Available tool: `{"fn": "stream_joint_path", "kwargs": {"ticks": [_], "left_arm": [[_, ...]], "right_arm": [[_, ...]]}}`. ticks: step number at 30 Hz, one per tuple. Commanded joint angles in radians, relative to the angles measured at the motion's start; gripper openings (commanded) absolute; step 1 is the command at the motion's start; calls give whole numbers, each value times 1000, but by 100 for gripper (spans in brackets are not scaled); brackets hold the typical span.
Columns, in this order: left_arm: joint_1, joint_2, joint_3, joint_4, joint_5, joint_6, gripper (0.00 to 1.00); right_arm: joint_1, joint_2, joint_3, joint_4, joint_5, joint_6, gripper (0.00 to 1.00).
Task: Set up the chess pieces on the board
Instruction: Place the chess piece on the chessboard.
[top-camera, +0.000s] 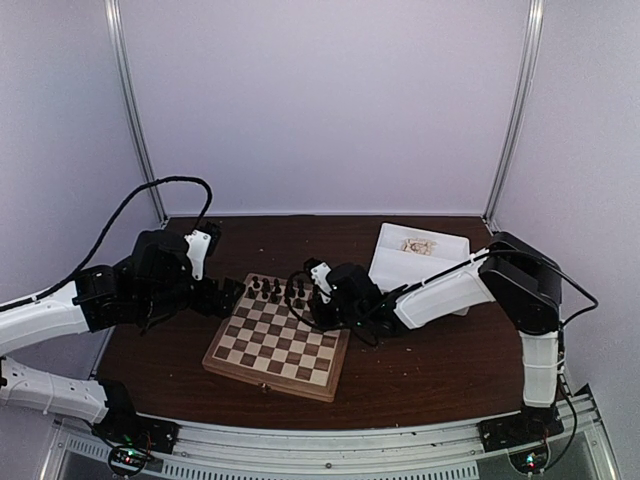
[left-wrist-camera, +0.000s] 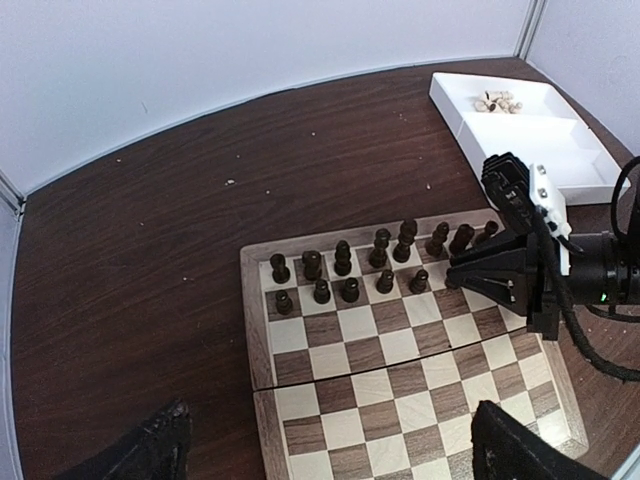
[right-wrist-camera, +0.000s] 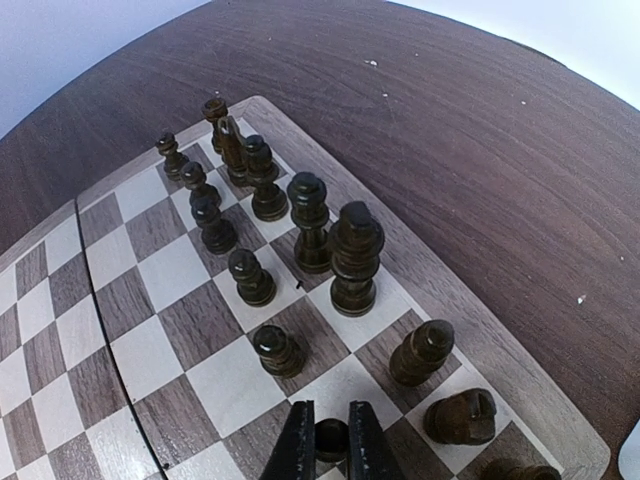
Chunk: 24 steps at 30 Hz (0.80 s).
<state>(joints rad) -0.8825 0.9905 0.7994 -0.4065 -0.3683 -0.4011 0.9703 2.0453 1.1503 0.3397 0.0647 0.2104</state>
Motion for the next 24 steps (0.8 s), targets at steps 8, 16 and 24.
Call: {"fn": "stream_joint_path", "kwargs": {"ticks": [8,16,24], "left_arm": [[8,-18,-1,8,-22,18,98],[8,-17,-5,6,-24,21,98],[10,-15,-6,7,-24,22,98]], "right_arm": [[5,39,45,-8,43,-20,0],[5,54,65,-22,54,-30,0],[5,49,65,-28,71,-38,5]]}}
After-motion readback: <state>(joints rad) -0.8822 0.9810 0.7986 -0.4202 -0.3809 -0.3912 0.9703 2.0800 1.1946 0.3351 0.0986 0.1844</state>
